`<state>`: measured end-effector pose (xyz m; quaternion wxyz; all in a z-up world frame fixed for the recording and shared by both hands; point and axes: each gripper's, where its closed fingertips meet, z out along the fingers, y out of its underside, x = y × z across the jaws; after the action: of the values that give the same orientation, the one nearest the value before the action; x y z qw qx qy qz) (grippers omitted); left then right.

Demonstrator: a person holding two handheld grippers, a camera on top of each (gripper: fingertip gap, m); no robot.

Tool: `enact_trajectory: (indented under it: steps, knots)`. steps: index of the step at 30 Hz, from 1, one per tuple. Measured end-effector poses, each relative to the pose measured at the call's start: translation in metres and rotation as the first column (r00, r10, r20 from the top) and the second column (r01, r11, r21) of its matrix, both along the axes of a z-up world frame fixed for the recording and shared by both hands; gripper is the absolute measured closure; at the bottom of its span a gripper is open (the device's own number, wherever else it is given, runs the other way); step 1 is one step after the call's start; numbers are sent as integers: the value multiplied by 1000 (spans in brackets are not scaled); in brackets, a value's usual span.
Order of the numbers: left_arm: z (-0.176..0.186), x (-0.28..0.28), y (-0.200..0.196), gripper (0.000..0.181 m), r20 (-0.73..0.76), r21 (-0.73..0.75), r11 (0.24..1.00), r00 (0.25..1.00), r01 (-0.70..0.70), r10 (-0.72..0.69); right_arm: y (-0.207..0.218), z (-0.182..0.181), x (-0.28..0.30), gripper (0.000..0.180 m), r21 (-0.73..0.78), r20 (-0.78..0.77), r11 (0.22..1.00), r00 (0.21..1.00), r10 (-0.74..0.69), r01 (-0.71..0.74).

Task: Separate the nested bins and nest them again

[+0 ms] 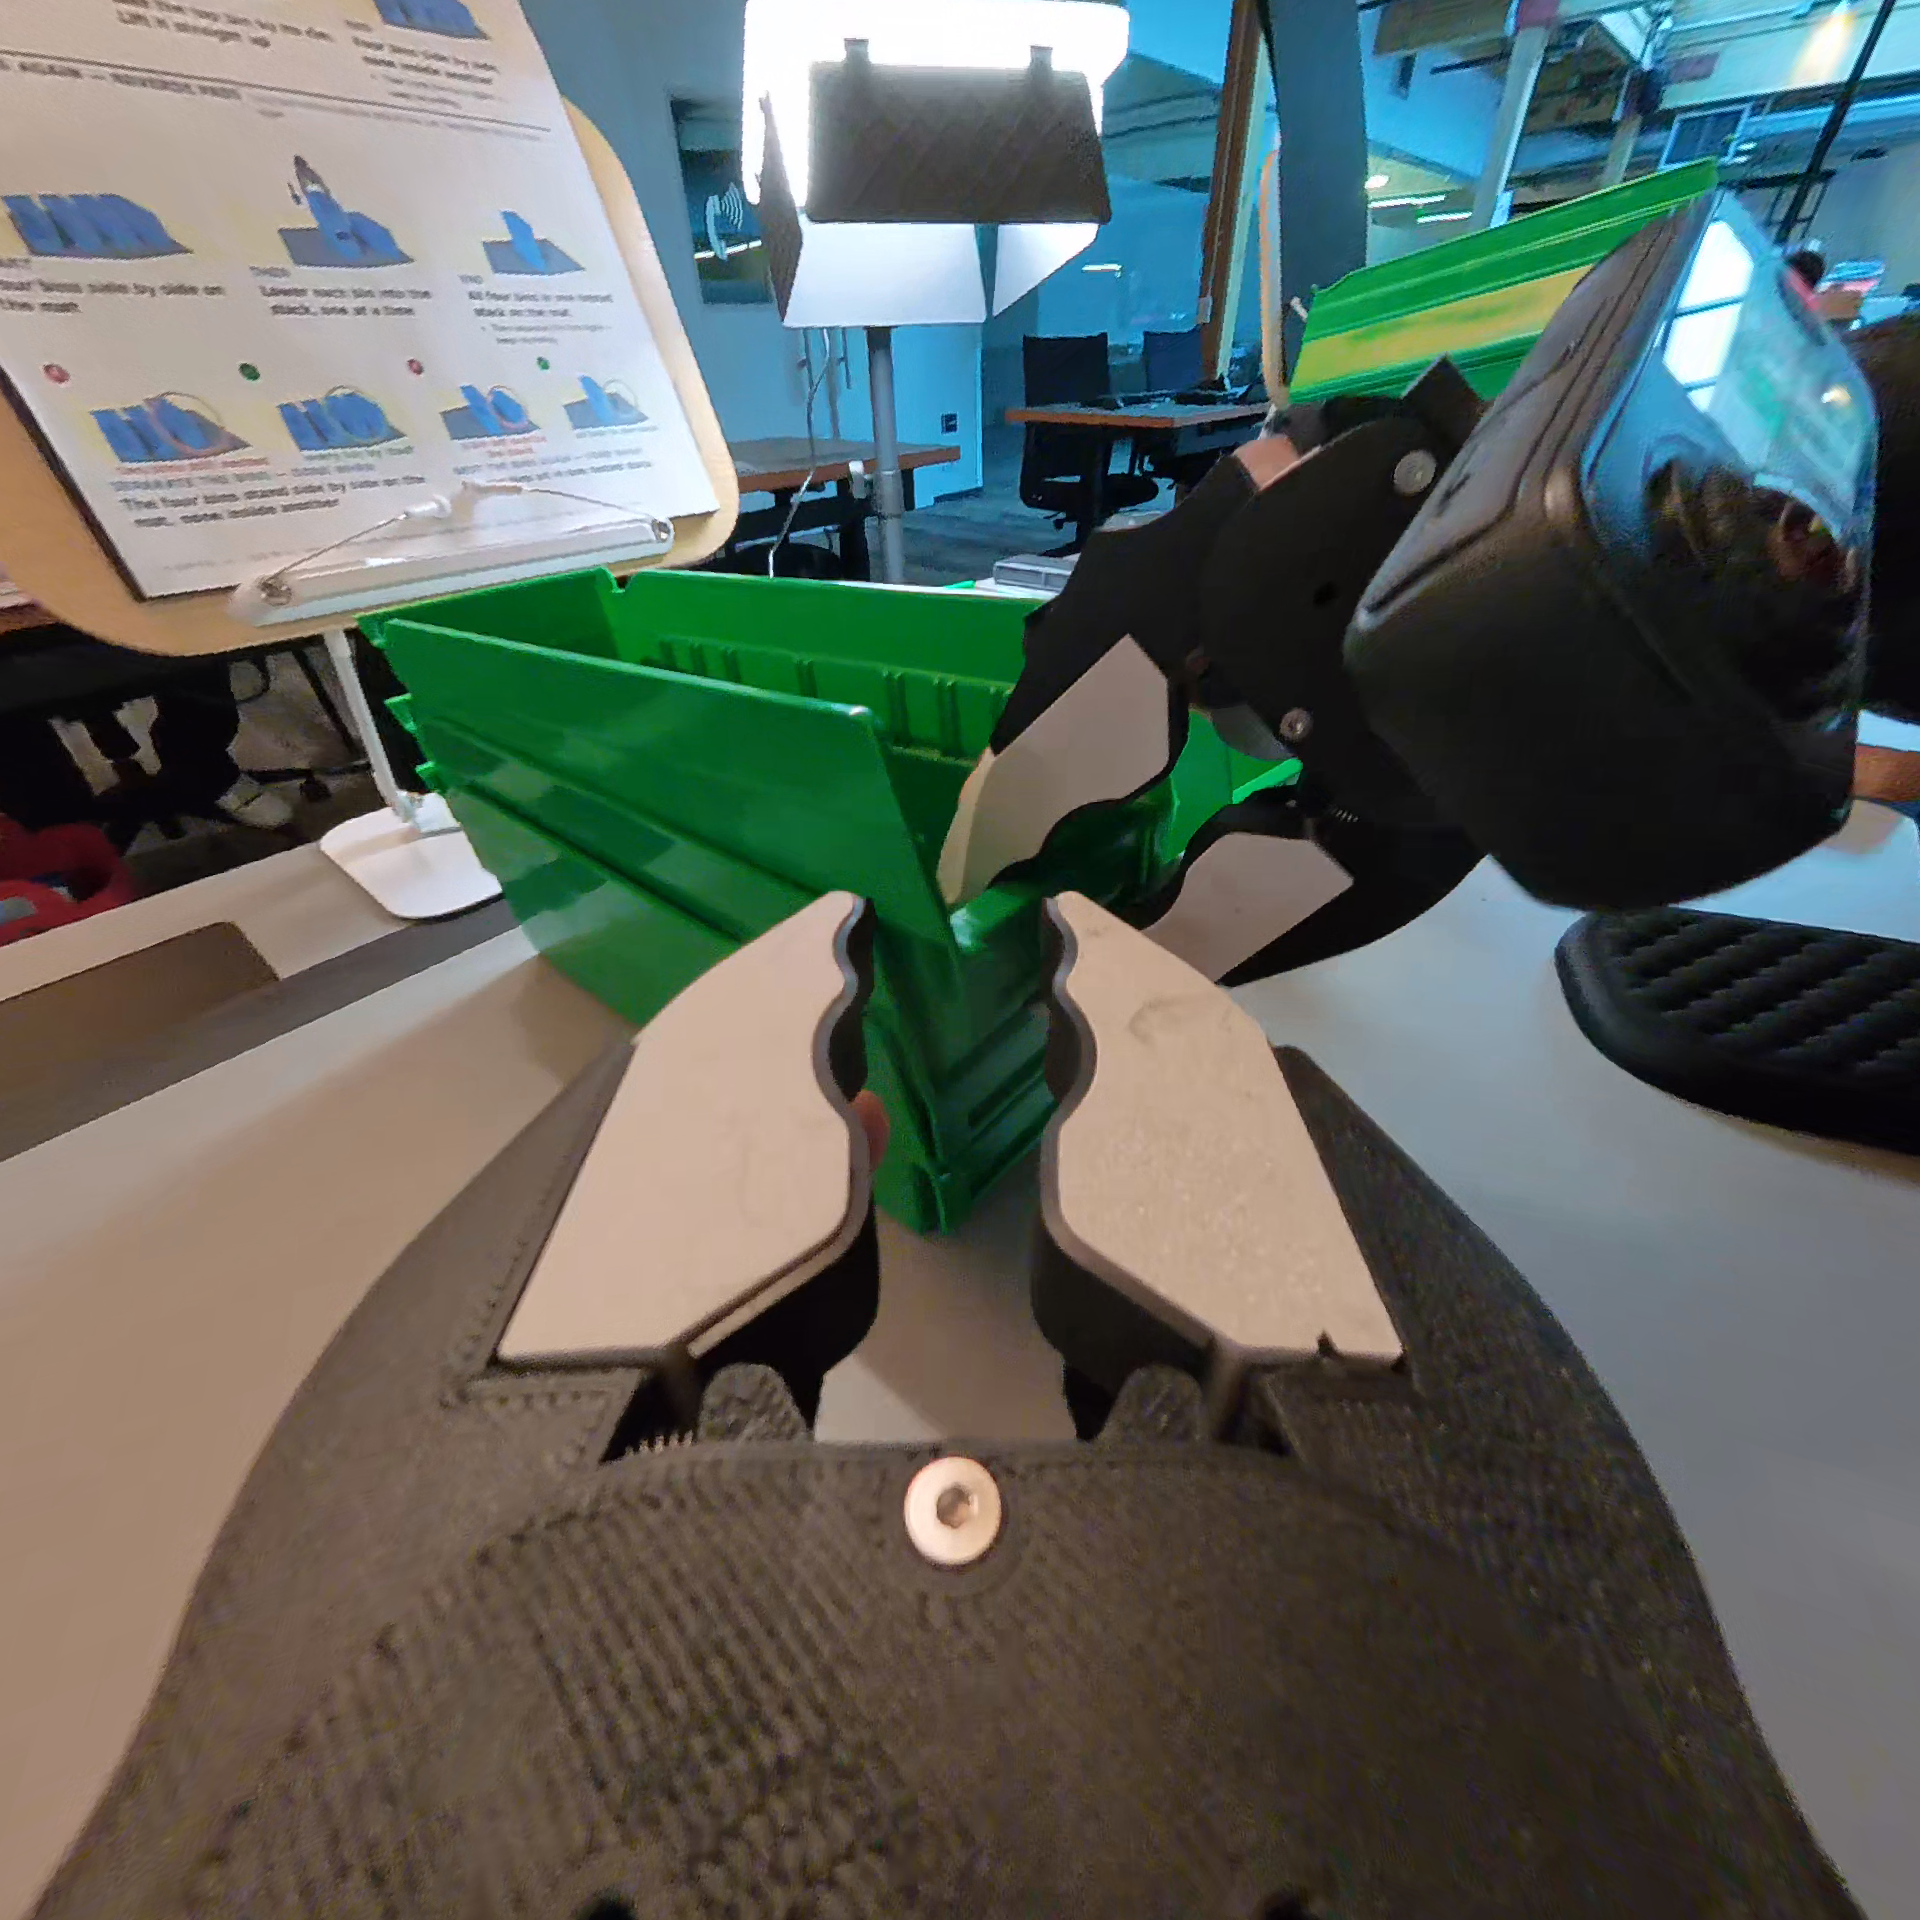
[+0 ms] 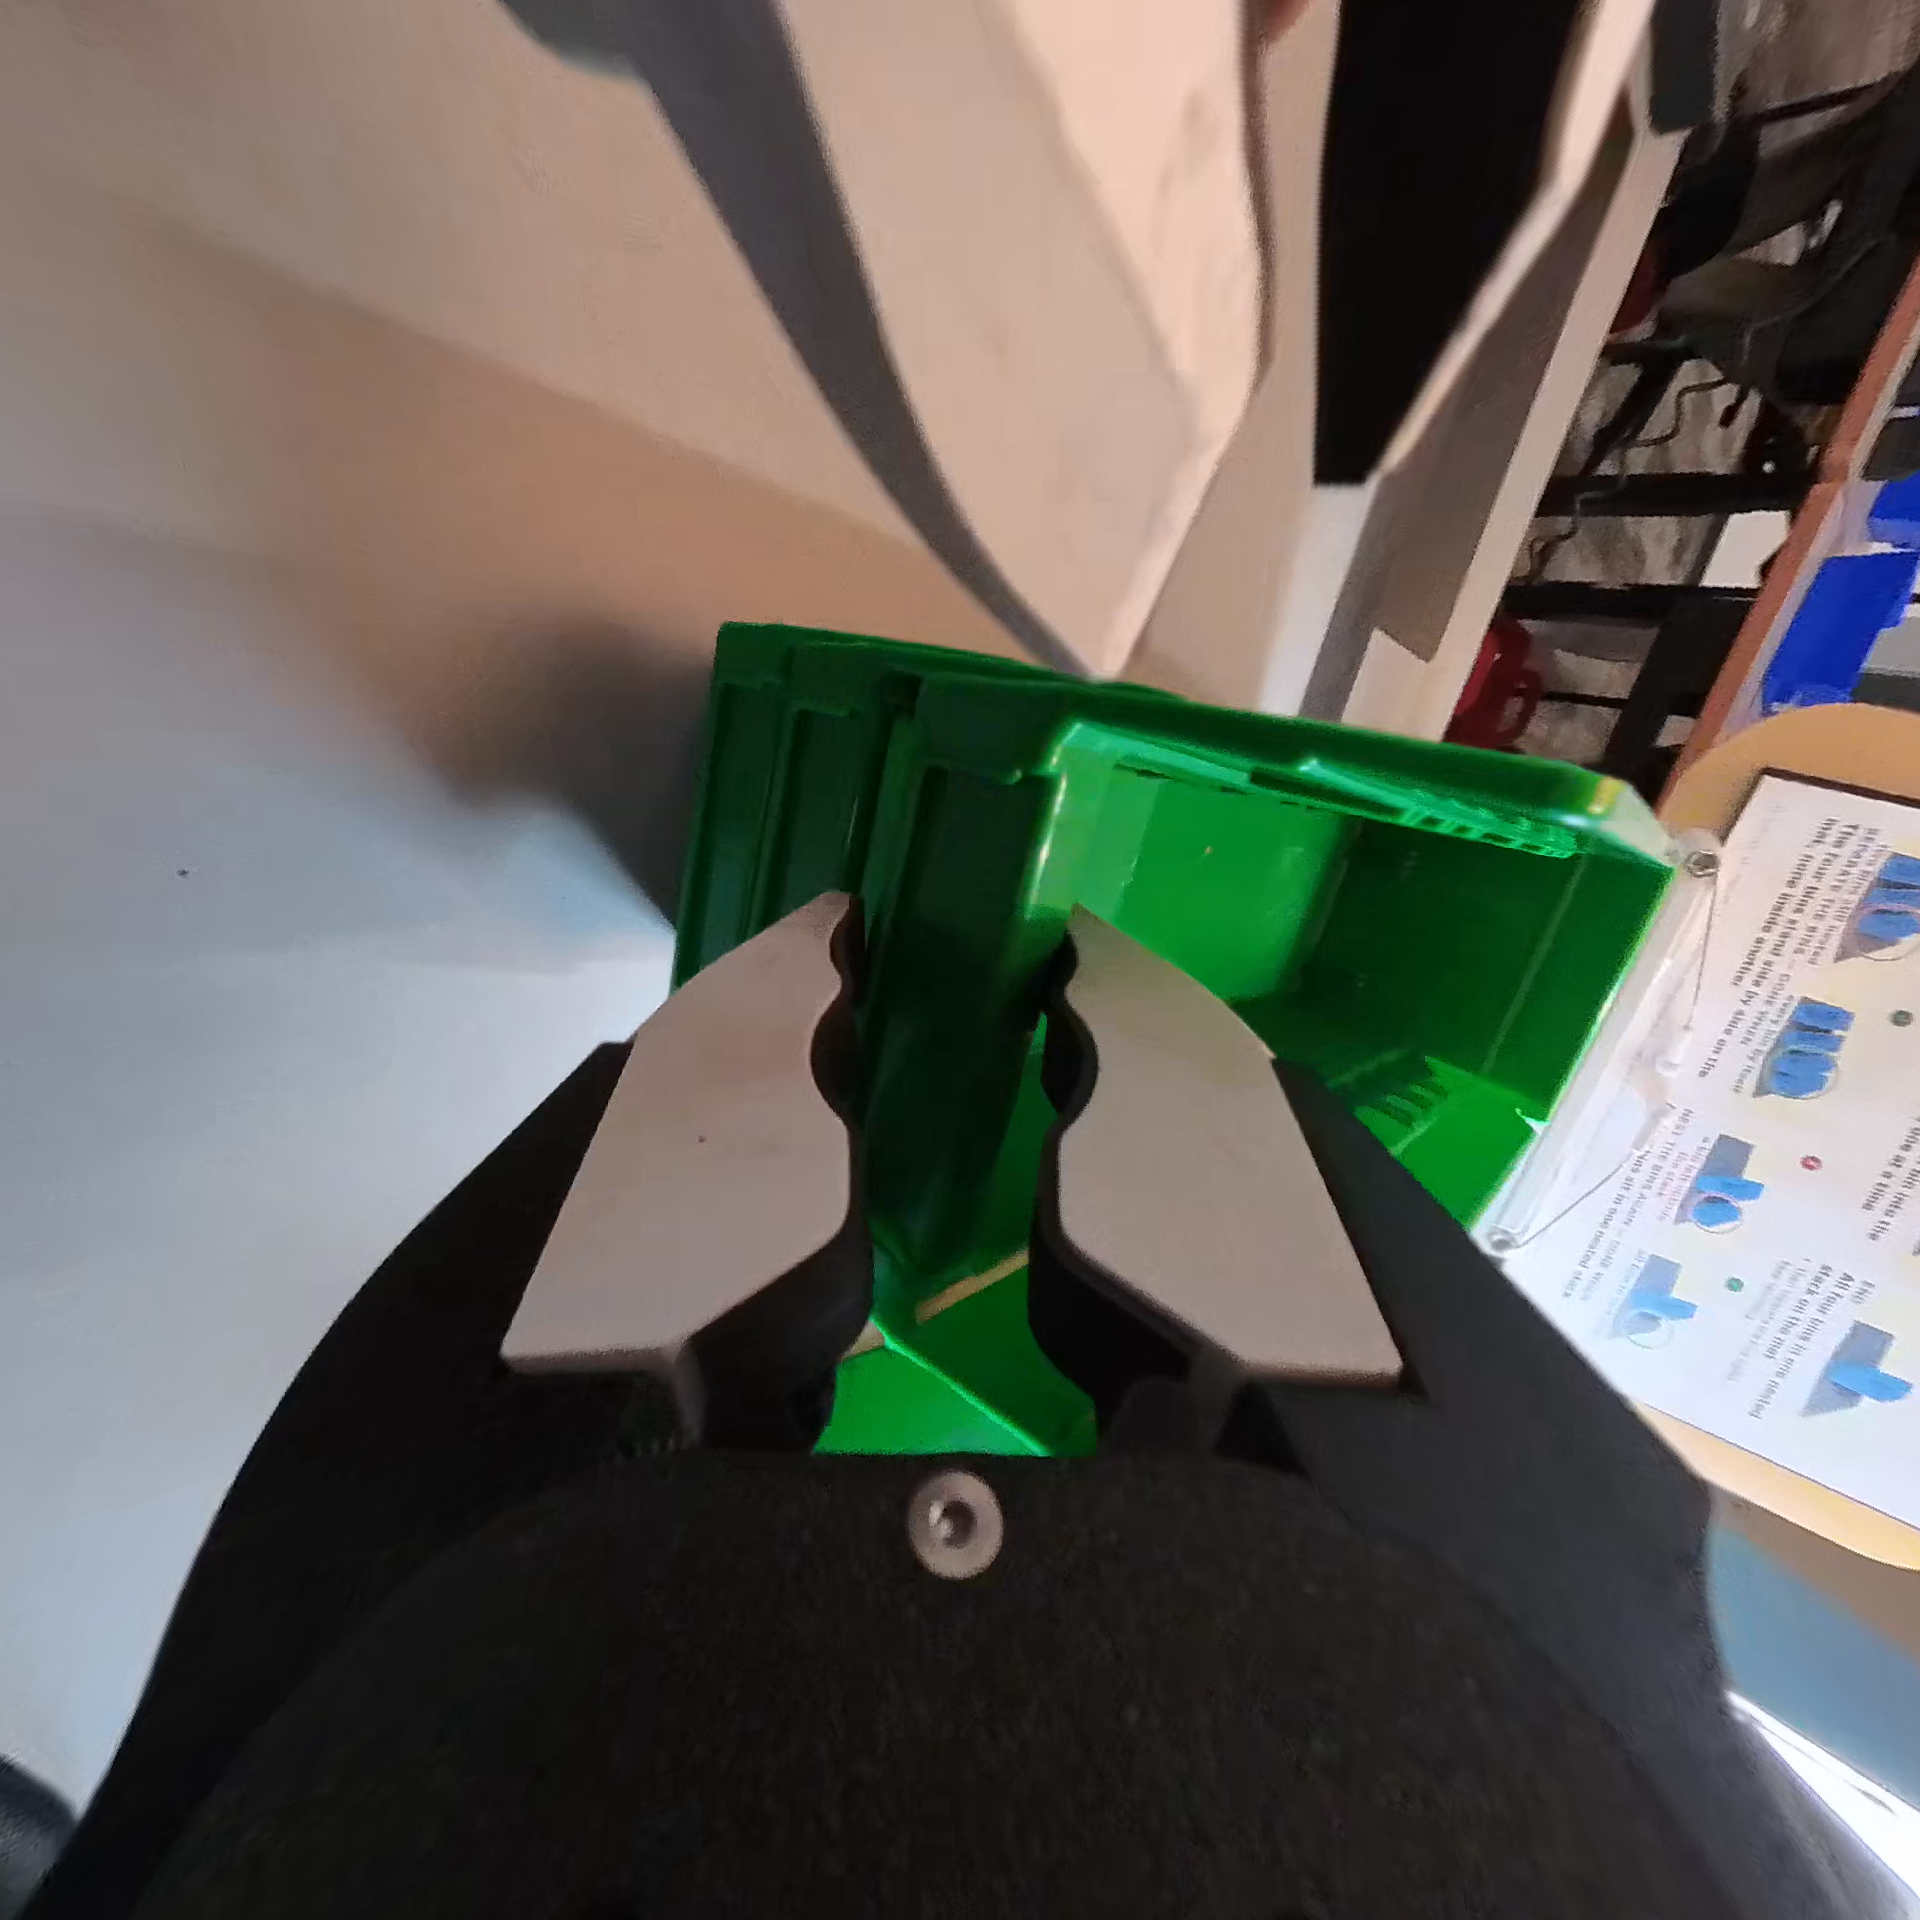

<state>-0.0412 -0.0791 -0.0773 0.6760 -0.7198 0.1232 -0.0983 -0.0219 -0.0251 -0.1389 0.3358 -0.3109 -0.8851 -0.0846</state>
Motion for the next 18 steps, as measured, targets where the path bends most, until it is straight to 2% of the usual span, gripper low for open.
enact_trajectory:
  steps: [8,13,18]
  knots:
    - [-29,-6,6,151,-60,-113,993,998,-20,13,5,31,3,150,-126,3,992,1000,-23,24]
    - [-34,-6,7,152,-87,-123,992,996,-28,18,10,53,4,150,-188,12,981,999,-45,47]
    - [-33,-12,7,152,-84,-114,992,996,-49,39,20,85,-1,151,-155,-54,987,997,-53,44]
